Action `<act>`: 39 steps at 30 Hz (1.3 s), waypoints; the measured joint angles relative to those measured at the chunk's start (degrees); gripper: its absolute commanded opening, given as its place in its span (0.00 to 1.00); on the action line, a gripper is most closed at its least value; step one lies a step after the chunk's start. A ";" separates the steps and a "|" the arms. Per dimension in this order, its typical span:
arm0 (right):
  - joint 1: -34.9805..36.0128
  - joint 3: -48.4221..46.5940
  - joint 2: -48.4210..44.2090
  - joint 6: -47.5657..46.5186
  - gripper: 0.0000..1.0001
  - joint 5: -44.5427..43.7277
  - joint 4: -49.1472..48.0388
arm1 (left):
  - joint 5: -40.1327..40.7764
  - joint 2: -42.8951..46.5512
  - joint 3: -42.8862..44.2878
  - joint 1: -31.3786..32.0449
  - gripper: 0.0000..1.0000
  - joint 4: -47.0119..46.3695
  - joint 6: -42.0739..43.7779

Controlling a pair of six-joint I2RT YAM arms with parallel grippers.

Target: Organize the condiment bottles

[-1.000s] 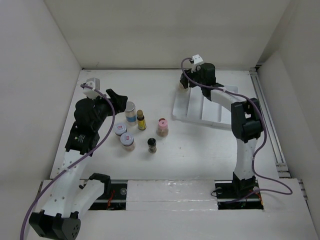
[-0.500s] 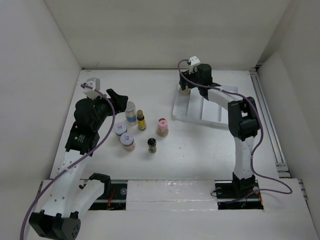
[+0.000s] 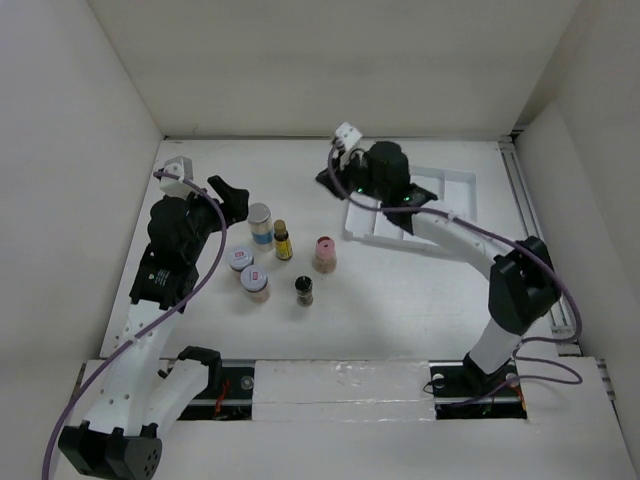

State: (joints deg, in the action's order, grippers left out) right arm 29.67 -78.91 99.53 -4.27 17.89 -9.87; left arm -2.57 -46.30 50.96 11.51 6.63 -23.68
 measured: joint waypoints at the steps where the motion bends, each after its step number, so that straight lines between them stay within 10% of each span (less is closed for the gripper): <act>1: 3.28 1.14 -1.31 -0.26 0.29 1.16 -0.48 | 0.83 0.02 0.00 0.00 0.72 0.28 -0.24; 2: 6.84 1.88 -1.99 -0.83 0.52 1.99 -0.68 | 1.57 0.02 0.00 0.00 0.72 0.55 -0.48; 5: 15.87 2.99 -1.73 -3.08 0.74 3.67 -0.55 | 2.82 -0.04 0.00 0.00 0.72 1.01 -0.90; 12: 18.21 1.55 3.28 -5.40 0.81 5.86 0.96 | 3.02 0.11 0.00 0.00 0.73 0.98 -1.25; 22: 16.90 -3.82 11.98 -5.18 0.70 3.58 2.23 | 1.68 1.18 0.00 0.00 0.73 0.92 -1.27; 30: 16.87 -6.21 15.34 -3.96 0.21 4.74 1.62 | 1.07 1.18 0.00 0.00 0.73 0.92 -1.27; 39: 14.14 -4.04 12.15 -3.32 0.20 5.35 2.25 | 0.35 1.09 0.00 0.00 0.73 0.92 -1.27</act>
State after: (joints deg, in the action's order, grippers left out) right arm 43.81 -82.96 111.68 -7.60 23.24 -7.62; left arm -2.22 -45.21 50.96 11.51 7.55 -24.95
